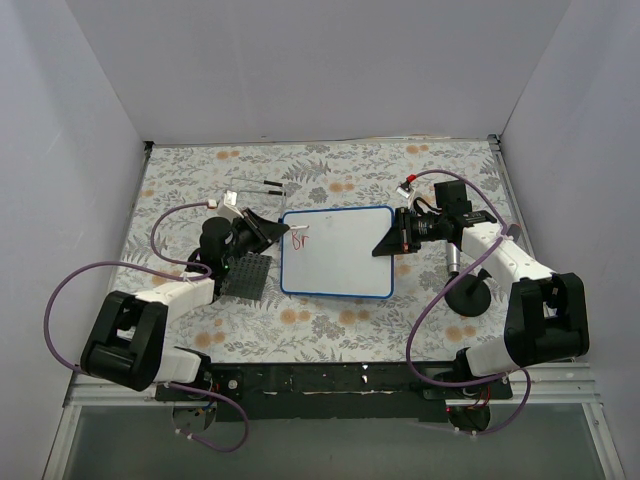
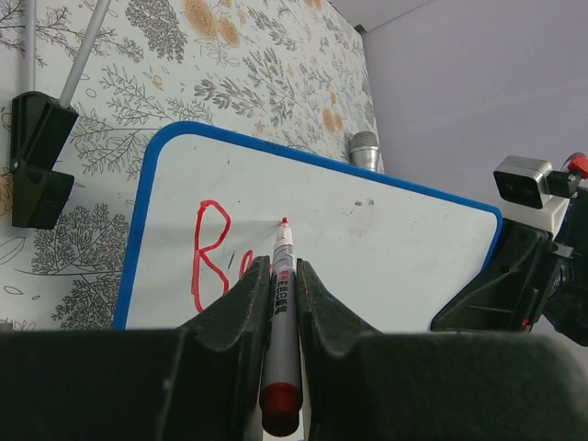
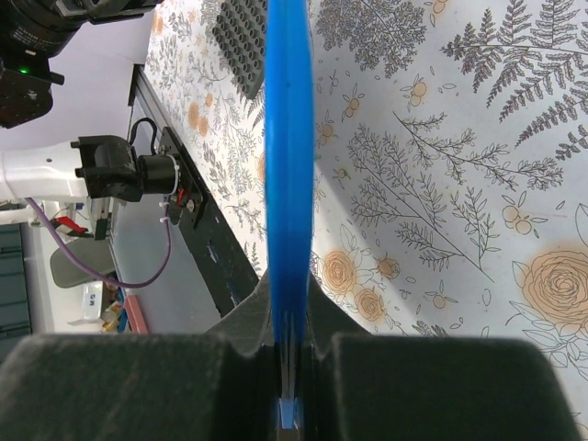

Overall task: Write a sentence on the whiteboard
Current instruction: Write with the whiteboard marker without the cap on the whiteboard.

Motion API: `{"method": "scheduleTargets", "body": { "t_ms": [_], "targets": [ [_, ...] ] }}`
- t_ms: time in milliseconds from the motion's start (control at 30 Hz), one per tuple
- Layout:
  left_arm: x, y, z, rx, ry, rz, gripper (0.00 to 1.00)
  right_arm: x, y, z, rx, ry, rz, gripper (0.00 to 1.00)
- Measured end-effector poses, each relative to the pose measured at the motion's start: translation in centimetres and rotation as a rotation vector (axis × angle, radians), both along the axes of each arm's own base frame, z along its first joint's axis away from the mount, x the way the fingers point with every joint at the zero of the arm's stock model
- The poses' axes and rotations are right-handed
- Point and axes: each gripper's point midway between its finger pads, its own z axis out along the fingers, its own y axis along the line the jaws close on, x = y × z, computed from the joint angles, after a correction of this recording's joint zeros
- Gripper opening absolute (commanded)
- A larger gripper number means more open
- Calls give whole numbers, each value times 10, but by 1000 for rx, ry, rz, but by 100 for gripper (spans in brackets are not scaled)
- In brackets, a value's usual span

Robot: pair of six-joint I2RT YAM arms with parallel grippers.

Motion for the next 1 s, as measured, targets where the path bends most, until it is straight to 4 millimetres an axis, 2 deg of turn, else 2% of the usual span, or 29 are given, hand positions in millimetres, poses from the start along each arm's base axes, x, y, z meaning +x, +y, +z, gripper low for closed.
{"method": "scheduleTargets", "body": {
  "t_ms": [400, 700, 1000],
  "targets": [
    [-9, -3, 1, 0, 15, -36, 0, 0, 0, 0, 0, -6, 3, 1],
    [-18, 0, 25, -5, -35, -38, 0, 0, 0, 0, 1, -10, 5, 1],
    [-19, 2, 8, 30, 14, -38, 0, 0, 0, 0, 1, -10, 5, 1]
  ]
}}
